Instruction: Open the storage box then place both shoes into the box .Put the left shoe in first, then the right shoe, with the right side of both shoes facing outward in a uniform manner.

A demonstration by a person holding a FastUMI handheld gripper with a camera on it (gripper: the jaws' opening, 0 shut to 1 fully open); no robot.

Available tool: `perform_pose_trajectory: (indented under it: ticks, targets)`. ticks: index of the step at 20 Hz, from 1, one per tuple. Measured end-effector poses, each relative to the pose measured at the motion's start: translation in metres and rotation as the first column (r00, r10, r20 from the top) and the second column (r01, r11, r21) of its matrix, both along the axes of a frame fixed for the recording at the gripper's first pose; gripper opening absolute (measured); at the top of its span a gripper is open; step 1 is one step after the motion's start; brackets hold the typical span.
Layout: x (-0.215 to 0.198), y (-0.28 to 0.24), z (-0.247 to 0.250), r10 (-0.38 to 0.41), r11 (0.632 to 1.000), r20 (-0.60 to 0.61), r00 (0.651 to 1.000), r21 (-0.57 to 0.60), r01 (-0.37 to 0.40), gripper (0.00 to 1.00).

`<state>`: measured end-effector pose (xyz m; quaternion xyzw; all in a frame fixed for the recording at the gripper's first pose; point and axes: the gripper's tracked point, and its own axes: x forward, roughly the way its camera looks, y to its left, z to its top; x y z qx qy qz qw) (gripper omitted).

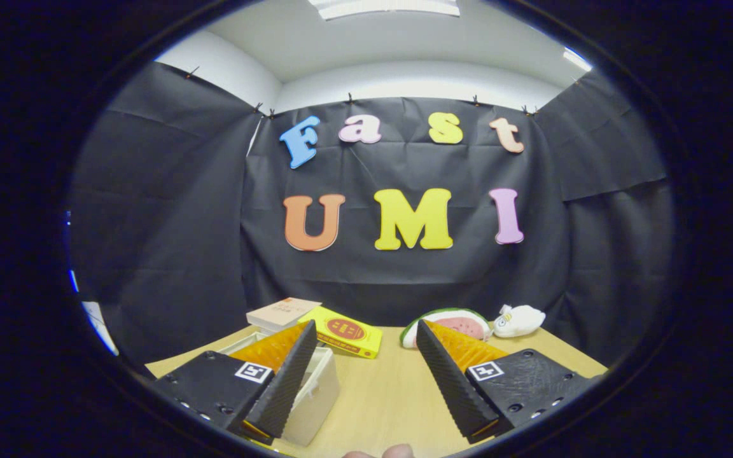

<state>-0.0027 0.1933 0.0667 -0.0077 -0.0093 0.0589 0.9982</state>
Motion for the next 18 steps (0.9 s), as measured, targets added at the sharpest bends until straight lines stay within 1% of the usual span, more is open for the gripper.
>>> perform_pose_trajectory:
  ticks: [3, 4, 6, 7, 9, 11, 14, 18]
  targets:
    - [-0.02, -0.016, -0.004, -0.018, 1.0, 0.009, 1.0, -0.013, 0.018, 0.96]
    - [-0.028, -0.017, -0.007, -0.013, 1.0, 0.014, 1.0, -0.021, 0.014, 0.96]
    - [-0.042, -0.014, -0.012, 0.018, 0.999, 0.001, 1.0, -0.034, -0.018, 0.96]
    - [-0.047, -0.016, -0.01, 0.021, 1.0, 0.013, 1.0, -0.019, -0.021, 0.95]
    - [-0.052, -0.022, -0.01, 0.001, 1.0, 0.029, 1.0, 0.0, -0.001, 0.95]
    - [-0.056, -0.016, -0.01, -0.002, 1.0, 0.032, 0.999, 0.02, 0.001, 0.94]
    - [-0.064, 0.003, -0.007, 0.041, 0.998, 0.048, 0.998, 0.045, -0.043, 0.96]
    - [-0.063, 0.022, -0.02, 0.044, 0.999, 0.045, 0.998, 0.003, -0.044, 0.96]
